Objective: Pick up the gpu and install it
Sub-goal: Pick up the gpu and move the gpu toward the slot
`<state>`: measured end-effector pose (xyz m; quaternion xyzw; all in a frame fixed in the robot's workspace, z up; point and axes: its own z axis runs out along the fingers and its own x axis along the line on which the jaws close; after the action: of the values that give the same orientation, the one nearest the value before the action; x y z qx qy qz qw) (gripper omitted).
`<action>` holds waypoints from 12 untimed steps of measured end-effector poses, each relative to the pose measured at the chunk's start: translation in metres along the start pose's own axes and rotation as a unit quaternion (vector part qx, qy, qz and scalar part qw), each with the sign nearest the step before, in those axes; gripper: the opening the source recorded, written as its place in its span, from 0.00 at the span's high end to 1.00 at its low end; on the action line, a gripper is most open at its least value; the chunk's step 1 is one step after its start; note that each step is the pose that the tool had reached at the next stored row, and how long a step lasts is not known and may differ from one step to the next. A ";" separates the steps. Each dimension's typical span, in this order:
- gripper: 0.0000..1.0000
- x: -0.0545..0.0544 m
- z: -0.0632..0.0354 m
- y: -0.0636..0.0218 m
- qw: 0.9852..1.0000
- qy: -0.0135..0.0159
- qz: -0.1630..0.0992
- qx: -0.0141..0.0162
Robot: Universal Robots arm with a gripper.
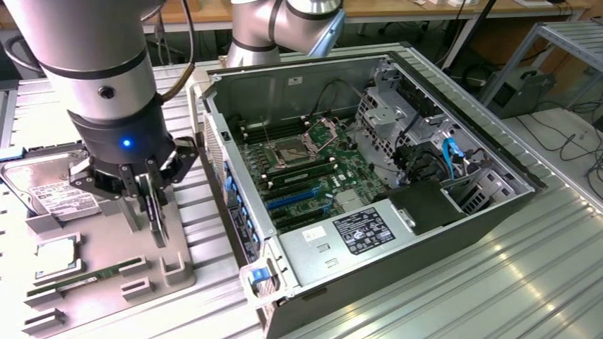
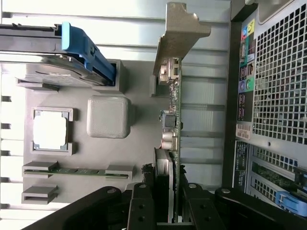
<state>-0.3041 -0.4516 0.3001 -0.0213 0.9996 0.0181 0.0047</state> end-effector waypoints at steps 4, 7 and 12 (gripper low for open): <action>0.72 0.000 -0.0101 0.0004 1.000 0.000 0.000 0.000; 0.72 0.000 -0.0167 0.0006 1.000 0.000 0.000 0.000; 0.72 0.000 -0.0265 0.0010 1.000 0.001 0.000 0.000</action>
<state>-0.3041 -0.4516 0.3266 -0.0213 0.9996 0.0181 0.0037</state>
